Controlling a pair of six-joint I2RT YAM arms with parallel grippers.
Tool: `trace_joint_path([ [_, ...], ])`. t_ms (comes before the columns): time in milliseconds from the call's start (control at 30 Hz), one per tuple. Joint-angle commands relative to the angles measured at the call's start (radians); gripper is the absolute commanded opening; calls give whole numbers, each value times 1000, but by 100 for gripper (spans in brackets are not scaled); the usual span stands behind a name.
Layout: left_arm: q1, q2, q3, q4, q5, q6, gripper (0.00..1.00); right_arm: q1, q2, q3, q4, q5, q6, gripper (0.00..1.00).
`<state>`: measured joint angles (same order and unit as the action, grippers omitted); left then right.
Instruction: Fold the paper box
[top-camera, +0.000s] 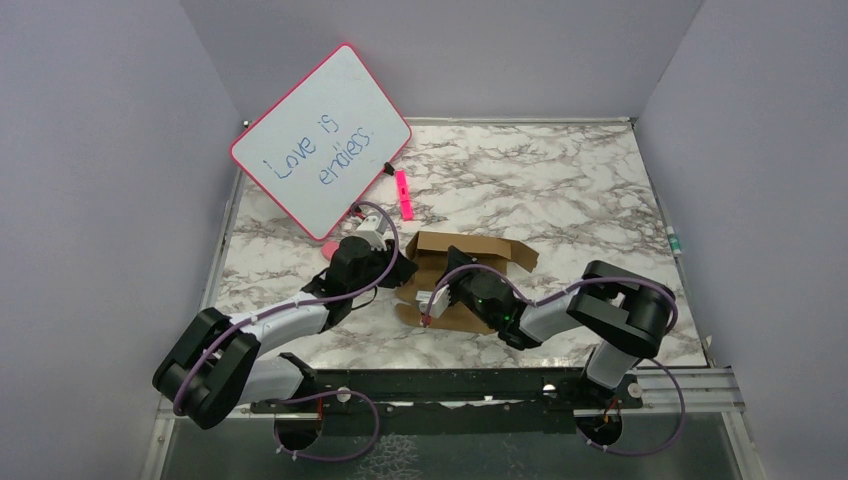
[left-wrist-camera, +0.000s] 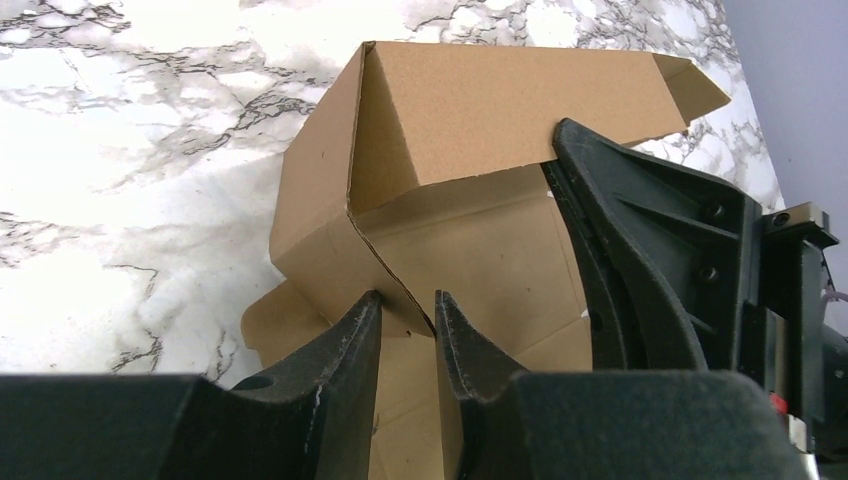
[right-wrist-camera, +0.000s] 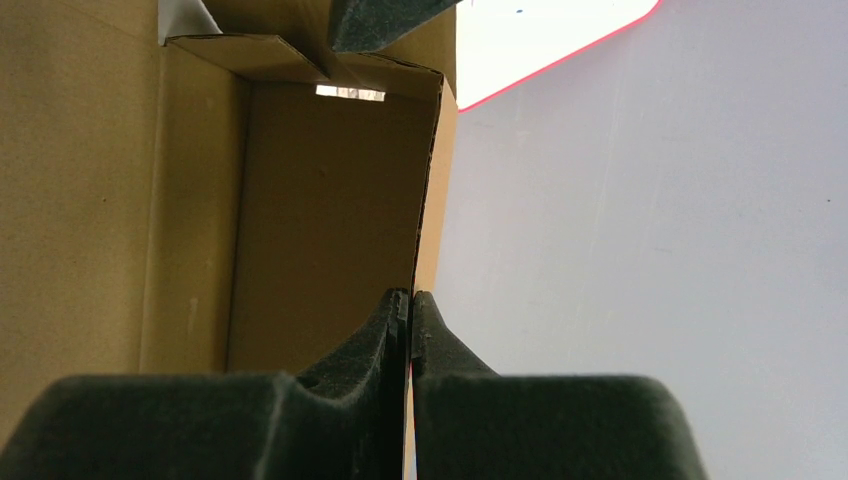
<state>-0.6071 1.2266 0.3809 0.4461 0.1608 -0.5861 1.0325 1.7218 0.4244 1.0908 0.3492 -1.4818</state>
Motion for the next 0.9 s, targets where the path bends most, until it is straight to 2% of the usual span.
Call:
trace_joint_path([
  [0, -31, -11, -13, 92, 60, -22, 26, 17, 39, -24, 132, 2, -47, 7],
  [200, -65, 13, -5, 131, 76, -39, 28, 17, 39, -22, 117, -11, -33, 8],
  [467, -66, 5, -27, 129, -7, 9, 42, 17, 43, -26, 112, -9, -25, 8],
  [633, -66, 8, -43, 130, -7, 15, 44, 17, 60, -25, 114, -4, -29, 8],
  [867, -59, -123, -77, 102, -2, 66, 56, 17, 67, -30, 139, 1, -46, 7],
])
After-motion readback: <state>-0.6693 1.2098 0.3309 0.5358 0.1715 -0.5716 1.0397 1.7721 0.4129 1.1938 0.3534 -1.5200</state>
